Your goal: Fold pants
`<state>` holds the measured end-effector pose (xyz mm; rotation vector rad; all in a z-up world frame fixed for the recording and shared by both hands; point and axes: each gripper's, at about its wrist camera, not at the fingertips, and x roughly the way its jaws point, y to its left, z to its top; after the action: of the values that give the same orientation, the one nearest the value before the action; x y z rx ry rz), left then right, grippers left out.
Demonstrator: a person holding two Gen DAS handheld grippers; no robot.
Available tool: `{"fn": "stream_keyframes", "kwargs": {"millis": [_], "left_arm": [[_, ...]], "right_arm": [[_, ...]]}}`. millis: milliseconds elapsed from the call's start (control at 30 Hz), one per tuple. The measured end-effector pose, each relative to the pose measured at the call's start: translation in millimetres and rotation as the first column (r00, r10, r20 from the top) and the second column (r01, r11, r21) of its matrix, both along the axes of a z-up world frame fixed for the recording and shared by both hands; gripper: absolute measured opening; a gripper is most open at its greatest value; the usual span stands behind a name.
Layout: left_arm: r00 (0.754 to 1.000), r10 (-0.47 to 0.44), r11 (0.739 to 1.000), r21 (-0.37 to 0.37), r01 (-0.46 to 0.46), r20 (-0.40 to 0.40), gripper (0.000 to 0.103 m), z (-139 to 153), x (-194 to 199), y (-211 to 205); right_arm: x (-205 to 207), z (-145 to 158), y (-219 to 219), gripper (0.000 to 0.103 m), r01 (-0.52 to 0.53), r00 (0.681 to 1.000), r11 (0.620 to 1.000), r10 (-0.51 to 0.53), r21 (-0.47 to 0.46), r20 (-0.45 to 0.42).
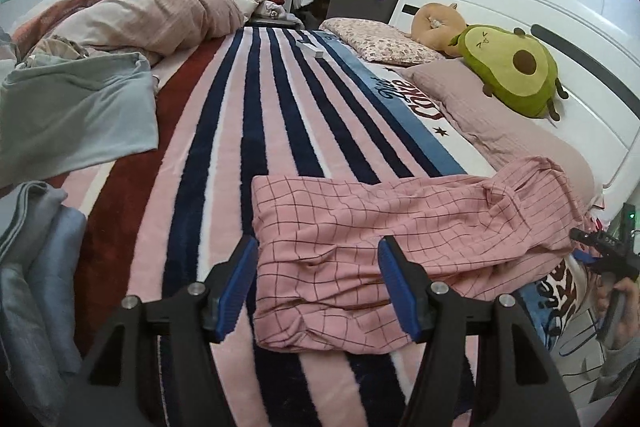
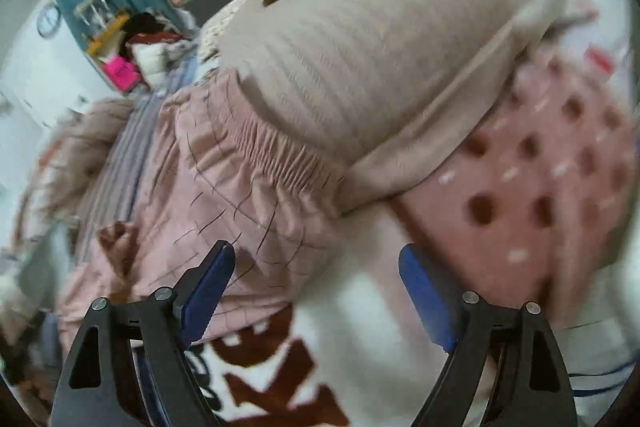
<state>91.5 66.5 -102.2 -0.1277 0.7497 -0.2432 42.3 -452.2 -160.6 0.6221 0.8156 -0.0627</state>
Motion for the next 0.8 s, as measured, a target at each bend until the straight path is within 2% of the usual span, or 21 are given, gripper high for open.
{"fn": "stream_keyframes", "kwargs": {"millis": [133, 167, 200, 233, 267, 300, 367, 533, 667, 800], "left_arm": [[1.0, 0.012, 1.0, -0.004, -0.012, -0.007, 0.058, 0, 1, 0], [1.0, 0.015, 1.0, -0.007, -0.015, -0.008, 0.058, 0, 1, 0], [1.0, 0.016, 1.0, -0.012, -0.017, -0.008, 0.058, 0, 1, 1], [1.0, 0.019, 1.0, -0.014, -0.019, -0.006, 0.058, 0, 1, 1], [1.0, 0.021, 1.0, -0.014, -0.021, -0.005, 0.058, 0, 1, 2], [1.0, 0.025, 1.0, -0.014, -0.025, -0.002, 0.058, 0, 0, 4], [1.0, 0.028, 0.999, -0.017, -0.028, 0.0, 0.058, 2, -1, 7], [0.999, 0.042, 0.999, -0.029, -0.041, 0.031, 0.058, 9, -10, 20], [0.997, 0.048, 0.997, -0.07, -0.044, 0.058, 0.058, 14, -20, 33], [0.994, 0.062, 0.996, -0.076, -0.055, 0.088, 0.058, 20, -33, 48]], "right_arm": [[16, -4, 4, 0.082, -0.04, 0.998, 0.997, 0.037, 0.063, 0.043], [21, -4, 7, 0.076, -0.068, 0.996, 0.992, 0.062, 0.108, 0.057], [25, -7, 13, 0.067, -0.097, 0.994, 0.984, 0.088, 0.153, 0.063], [31, -10, 17, 0.063, -0.112, 0.993, 0.977, 0.104, 0.182, 0.055], [35, -12, 20, 0.049, -0.101, 0.995, 0.978, 0.095, 0.18, 0.043], [39, -12, 23, 0.029, -0.08, 0.997, 0.983, 0.076, 0.164, 0.034], [41, -8, 27, 0.012, -0.075, 0.996, 0.983, 0.067, 0.17, 0.057], [39, 31, 52, 0.008, -0.143, 0.979, 0.984, 0.125, 0.106, 0.161], [52, 74, 86, 0.007, -0.217, 0.948, 0.976, 0.213, -0.011, 0.235], [76, 116, 148, 0.007, -0.327, 0.88, 0.928, 0.367, -0.177, 0.3]]}}
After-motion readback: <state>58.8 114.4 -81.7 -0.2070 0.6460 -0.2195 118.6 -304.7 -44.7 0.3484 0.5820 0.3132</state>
